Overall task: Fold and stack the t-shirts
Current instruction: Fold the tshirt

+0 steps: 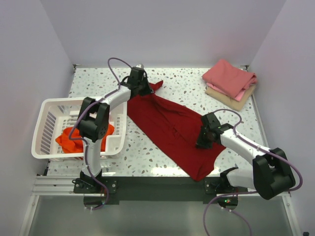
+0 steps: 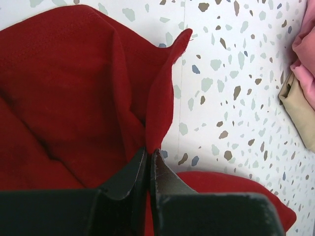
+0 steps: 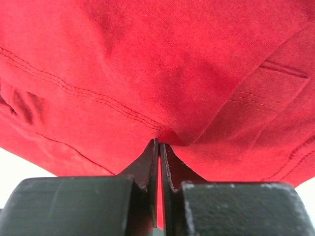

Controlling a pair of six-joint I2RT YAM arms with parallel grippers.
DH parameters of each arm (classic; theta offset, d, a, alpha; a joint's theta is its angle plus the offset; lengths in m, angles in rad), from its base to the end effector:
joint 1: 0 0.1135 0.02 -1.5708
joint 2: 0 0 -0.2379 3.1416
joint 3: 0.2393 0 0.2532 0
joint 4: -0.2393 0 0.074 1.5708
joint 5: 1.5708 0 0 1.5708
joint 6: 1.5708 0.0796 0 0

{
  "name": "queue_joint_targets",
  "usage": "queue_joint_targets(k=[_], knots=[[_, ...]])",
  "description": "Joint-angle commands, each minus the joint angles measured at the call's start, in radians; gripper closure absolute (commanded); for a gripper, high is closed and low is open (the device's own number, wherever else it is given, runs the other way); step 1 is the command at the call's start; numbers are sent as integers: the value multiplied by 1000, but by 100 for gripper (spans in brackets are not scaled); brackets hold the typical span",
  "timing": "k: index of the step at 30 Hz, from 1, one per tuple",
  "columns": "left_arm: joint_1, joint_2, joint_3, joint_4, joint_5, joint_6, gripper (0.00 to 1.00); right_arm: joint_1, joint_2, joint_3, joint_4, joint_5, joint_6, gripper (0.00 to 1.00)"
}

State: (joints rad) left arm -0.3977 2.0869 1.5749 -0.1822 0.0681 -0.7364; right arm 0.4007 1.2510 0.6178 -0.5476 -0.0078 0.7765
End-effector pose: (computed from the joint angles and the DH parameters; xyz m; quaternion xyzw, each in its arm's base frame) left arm 0.4581 -0.1983 0.1541 -0.1383 0.8944 -0.2538 0.3412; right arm 0.2184 0.0932 0.1001 0.1825 0.9639 0.1108 0.1590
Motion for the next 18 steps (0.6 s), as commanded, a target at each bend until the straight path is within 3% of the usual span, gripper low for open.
queue_joint_targets(k=[1, 8, 12, 18], knots=[[14, 1, 37, 20, 22, 28, 100, 1, -18, 26, -24, 43, 20, 100], [22, -4, 45, 30, 22, 32, 100, 3, -105, 114, -228, 51, 17, 100], [39, -19, 50, 26, -2, 42, 100, 3, -148, 137, -382, 9, 18, 100], [59, -44, 46, 21, -13, 69, 100, 3, -183, 140, -480, -84, 29, 100]])
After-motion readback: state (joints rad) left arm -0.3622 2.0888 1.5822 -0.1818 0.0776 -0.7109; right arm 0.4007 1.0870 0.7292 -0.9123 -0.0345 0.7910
